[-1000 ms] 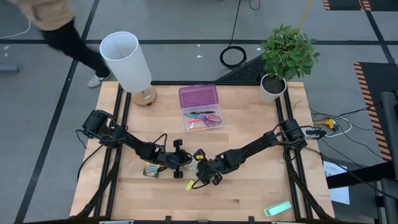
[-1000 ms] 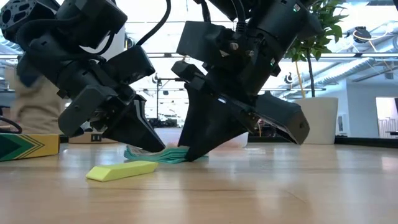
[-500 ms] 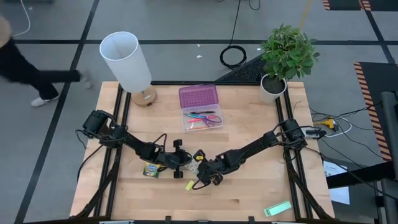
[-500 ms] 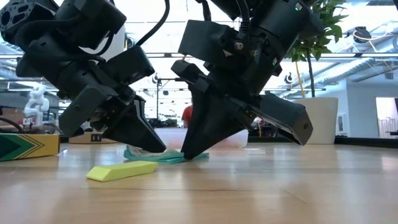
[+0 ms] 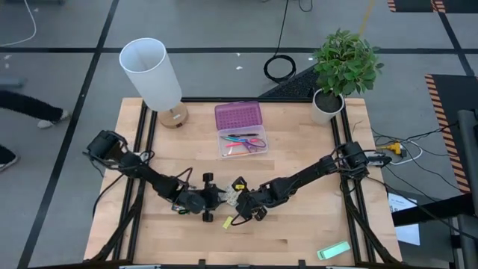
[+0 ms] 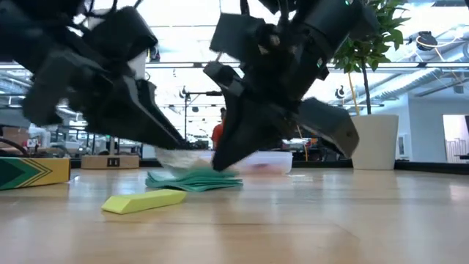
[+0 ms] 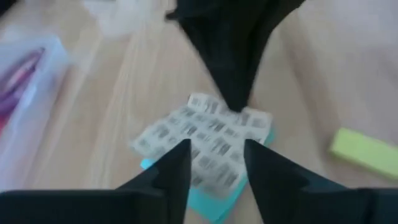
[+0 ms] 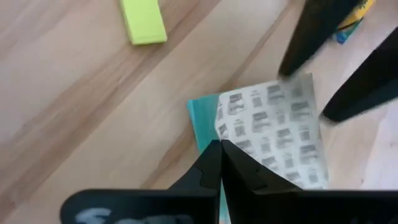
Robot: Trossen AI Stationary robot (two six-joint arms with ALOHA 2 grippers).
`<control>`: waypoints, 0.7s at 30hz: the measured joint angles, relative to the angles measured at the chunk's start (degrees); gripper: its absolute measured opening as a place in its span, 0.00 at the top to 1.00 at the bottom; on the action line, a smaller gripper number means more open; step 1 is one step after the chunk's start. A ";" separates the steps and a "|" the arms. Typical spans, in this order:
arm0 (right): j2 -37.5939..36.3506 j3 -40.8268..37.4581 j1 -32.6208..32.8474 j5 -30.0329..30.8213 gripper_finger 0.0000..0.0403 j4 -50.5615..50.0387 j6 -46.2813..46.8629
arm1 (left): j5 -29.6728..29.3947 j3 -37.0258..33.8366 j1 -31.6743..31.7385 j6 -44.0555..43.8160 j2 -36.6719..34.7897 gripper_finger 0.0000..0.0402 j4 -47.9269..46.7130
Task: Pack school essentials
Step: Put the blue sticky notes into the purple supply box
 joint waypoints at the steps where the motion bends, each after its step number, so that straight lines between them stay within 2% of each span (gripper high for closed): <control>1: -0.42 0.00 0.00 -0.08 1.00 -0.90 0.29 | -0.85 0.04 -0.78 0.56 -0.30 0.58 0.78; 7: -2.25 0.00 0.00 -0.36 1.00 -2.22 1.64 | -7.09 0.17 -5.03 5.28 -0.29 0.45 2.65; 11: -3.29 0.02 0.00 -0.43 1.00 -2.53 2.84 | -9.13 0.17 -6.22 7.39 -0.30 0.39 3.68; 16: -3.18 0.02 0.00 -0.69 1.00 -2.77 3.43 | -9.27 0.20 -6.39 8.69 -0.03 0.35 5.30; 21: -3.18 0.02 -0.25 -2.22 1.00 -2.70 4.19 | -7.30 0.20 -6.09 8.42 0.29 0.37 2.44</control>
